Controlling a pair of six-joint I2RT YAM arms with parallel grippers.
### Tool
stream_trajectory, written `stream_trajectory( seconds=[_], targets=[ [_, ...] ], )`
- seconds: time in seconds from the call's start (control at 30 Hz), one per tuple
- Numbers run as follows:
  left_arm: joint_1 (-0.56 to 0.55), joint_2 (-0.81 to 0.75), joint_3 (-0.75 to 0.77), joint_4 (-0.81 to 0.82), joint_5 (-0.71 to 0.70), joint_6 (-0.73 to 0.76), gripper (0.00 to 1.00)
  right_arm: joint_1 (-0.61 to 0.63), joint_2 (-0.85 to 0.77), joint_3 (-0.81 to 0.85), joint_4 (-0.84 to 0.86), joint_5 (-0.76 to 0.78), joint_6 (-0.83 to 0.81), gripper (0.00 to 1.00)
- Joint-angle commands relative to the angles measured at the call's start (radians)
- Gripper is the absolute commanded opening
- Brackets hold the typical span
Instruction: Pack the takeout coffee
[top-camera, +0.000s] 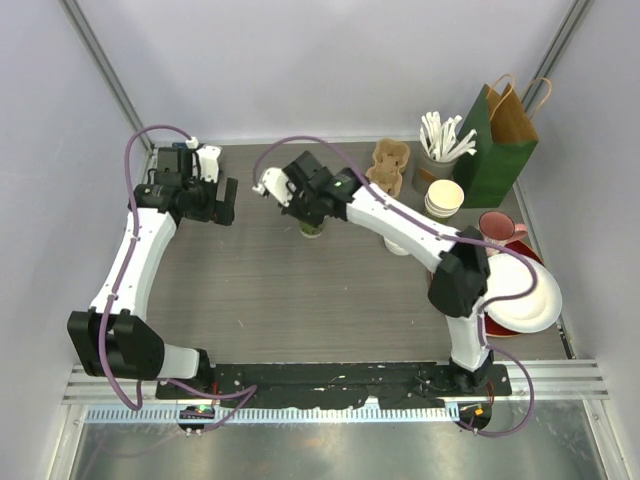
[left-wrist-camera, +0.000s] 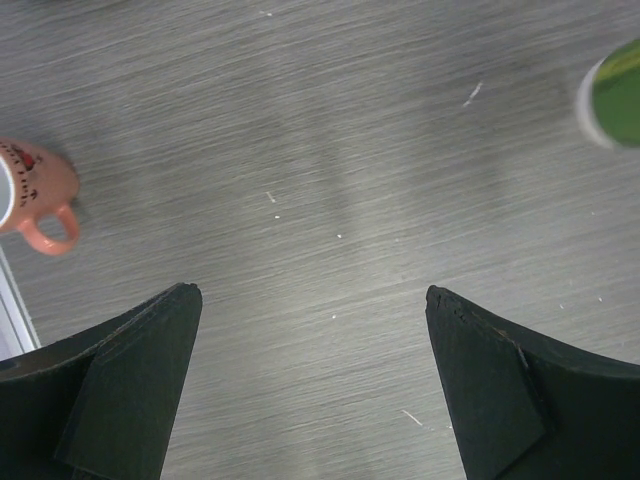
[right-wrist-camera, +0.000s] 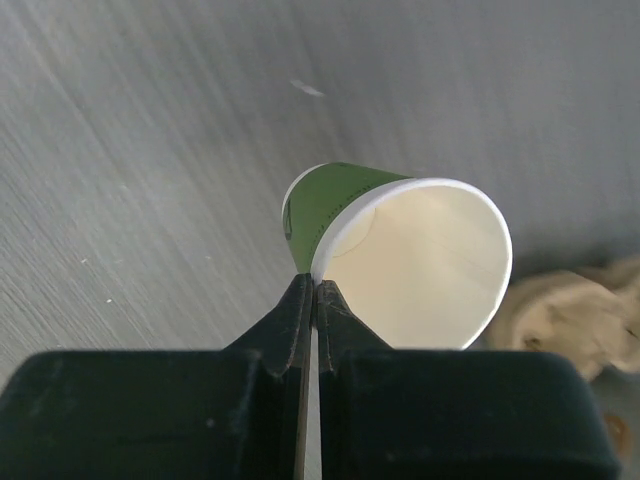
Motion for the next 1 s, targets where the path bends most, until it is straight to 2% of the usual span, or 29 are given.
stream_trajectory(
  seconds=[0.0, 0.4, 0.6, 0.63, 0.67, 0.7, 0.77, 0.97],
  targets=[
    [0.025, -0.001, -0.003, 0.038, -0.043, -0.018, 1.00, 0.022, 0.044, 0.013, 0.046, -0.116, -0.052, 0.01],
    [0.033, 0.005, -0.009, 0.041, -0.048, -0.012, 1.00, 0.074, 0.170, 0.021, 0.049, -0.108, -0.101, 0.01],
    [0.033, 0.011, -0.009, 0.041, -0.041, -0.009, 1.00, 0.120, 0.198, 0.020, 0.031, -0.038, -0.124, 0.03],
    [0.033, 0.011, -0.009, 0.041, -0.040, -0.009, 1.00, 0.125, 0.209, 0.029, 0.019, -0.026, -0.124, 0.12],
    [0.033, 0.012, -0.008, 0.037, -0.040, -0.009, 1.00, 0.136, 0.212, 0.059, -0.010, -0.012, -0.120, 0.35],
    [0.033, 0.012, -0.006, 0.036, -0.040, -0.007, 1.00, 0.137, 0.213, 0.078, -0.026, -0.006, -0.115, 0.43],
    [0.033, 0.014, -0.005, 0.033, -0.038, -0.006, 1.00, 0.143, 0.195, 0.121, -0.046, 0.004, -0.092, 0.56],
    [0.033, 0.011, -0.005, 0.029, -0.035, -0.001, 1.00, 0.136, 0.033, 0.138, -0.025, 0.059, -0.025, 0.73]
  ],
)
